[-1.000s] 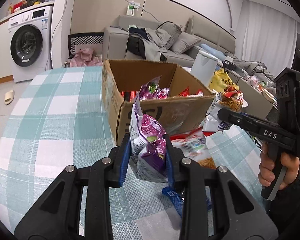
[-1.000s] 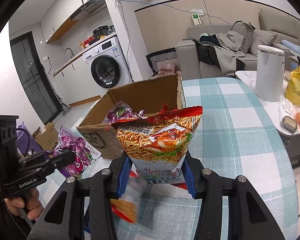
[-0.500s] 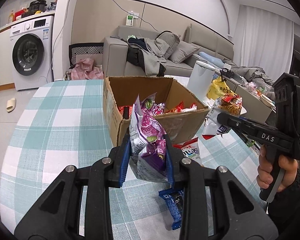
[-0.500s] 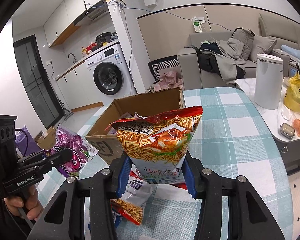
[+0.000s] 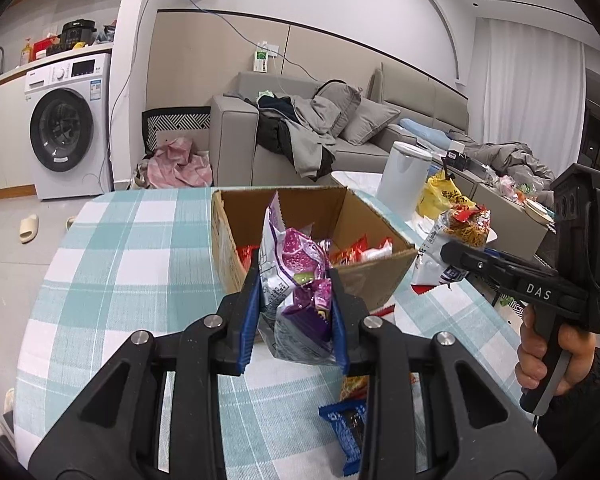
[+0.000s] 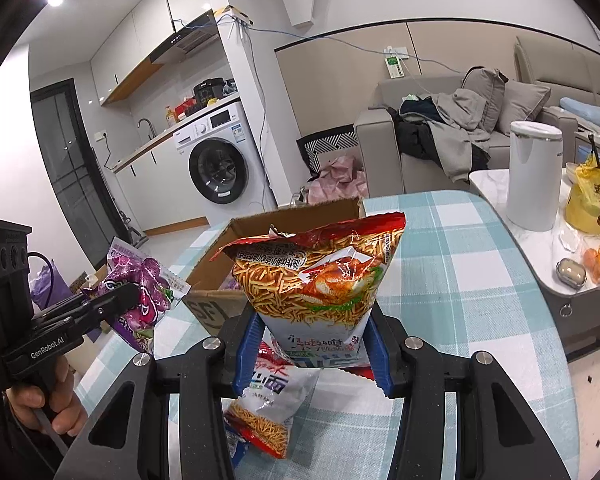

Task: Organize snacks

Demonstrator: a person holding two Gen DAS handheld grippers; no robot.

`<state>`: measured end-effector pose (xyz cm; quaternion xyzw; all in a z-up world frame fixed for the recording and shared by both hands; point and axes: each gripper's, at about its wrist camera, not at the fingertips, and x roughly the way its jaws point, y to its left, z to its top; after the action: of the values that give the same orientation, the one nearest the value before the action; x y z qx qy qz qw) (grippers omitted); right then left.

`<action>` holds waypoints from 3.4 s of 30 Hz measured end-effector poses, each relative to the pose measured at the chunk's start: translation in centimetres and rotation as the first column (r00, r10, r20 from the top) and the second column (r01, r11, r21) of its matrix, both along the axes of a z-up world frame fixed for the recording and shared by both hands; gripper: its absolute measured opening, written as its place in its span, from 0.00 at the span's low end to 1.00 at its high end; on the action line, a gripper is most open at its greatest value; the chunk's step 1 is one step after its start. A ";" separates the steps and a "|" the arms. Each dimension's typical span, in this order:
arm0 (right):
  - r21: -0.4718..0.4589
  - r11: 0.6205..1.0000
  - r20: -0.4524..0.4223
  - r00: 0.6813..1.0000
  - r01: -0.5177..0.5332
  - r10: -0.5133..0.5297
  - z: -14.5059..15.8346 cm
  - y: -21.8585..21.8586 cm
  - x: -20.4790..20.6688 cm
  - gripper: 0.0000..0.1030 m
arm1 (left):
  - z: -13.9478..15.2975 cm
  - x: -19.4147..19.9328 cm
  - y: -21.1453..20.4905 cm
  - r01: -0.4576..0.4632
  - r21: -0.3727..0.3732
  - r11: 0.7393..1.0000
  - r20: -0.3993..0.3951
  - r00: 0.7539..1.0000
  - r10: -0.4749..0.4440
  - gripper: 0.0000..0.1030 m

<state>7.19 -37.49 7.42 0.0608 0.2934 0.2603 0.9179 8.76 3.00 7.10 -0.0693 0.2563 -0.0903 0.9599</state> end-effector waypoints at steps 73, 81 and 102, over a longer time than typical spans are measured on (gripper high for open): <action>0.029 0.998 -0.094 0.994 0.060 -0.057 -0.4 6.7 13.1 0.47 | -3.9 21.8 -2.2 -0.048 0.069 0.996 -0.054 0.997 0.052 0.27; 0.032 0.996 -0.064 0.995 0.083 -0.081 0.3 5.9 12.7 0.65 | -3.9 21.1 -2.1 -0.064 0.087 0.994 -0.078 0.994 0.070 0.45; -0.024 0.999 -0.045 0.999 0.023 -0.024 1.5 3.0 6.3 1.00 | -1.9 10.0 1.1 -0.119 0.037 0.992 -0.071 0.990 0.122 1.00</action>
<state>13.51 -34.45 8.96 0.0594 0.3164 0.2445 0.9146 18.80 4.09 5.18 -0.0721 0.2879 -0.0254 0.9546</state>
